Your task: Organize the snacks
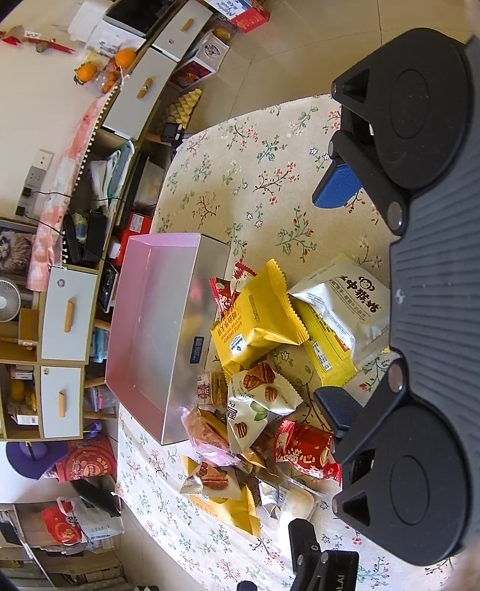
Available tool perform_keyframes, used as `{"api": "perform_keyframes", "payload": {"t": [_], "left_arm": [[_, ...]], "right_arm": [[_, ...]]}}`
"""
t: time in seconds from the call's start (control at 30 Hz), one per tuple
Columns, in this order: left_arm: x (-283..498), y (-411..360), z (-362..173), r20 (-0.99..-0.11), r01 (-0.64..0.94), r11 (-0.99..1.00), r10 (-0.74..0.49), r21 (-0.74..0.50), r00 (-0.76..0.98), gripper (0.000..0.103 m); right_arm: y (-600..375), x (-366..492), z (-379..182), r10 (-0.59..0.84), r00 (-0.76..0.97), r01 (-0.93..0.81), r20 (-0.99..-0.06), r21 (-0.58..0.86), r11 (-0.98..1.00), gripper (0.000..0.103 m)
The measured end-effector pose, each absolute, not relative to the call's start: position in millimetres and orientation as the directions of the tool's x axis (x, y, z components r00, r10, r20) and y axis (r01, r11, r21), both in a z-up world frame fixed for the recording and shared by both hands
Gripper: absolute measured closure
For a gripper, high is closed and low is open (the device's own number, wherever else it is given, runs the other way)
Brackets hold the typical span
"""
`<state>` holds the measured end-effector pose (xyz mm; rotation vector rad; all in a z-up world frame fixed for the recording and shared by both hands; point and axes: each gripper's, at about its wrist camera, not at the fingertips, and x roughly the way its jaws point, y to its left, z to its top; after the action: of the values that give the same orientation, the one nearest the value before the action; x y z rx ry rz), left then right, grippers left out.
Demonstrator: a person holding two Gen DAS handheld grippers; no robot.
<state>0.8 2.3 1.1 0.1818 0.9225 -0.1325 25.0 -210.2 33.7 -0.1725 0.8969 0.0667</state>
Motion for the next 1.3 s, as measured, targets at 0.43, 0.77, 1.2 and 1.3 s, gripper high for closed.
{"api": "perform_keyframes", "payload": {"t": [0.43,0.77,1.2,1.3], "left_arm": [[17,13,8,-0.802,0.236,0.969,-0.086,0.069,0.59,0.0],[47,44,10,-0.785,0.26,0.964,-0.195,-0.045,0.587,0.002],[76,58,-7,-0.781,0.248,0.962,-0.239,-0.112,0.577,0.031],[82,59,-11,-0.786,0.244,0.963,-0.24,-0.117,0.57,0.04]], "right_arm": [[-218,42,37,0.035,0.607,-0.165,-0.794,-0.082,0.983,0.001],[-244,63,38,0.177,0.607,-0.225,-0.775,0.046,0.973,0.009],[-225,87,26,0.211,0.598,-0.366,-0.773,-0.029,0.93,0.028],[-225,92,23,0.207,0.594,-0.359,-0.777,-0.027,0.933,0.035]]}}
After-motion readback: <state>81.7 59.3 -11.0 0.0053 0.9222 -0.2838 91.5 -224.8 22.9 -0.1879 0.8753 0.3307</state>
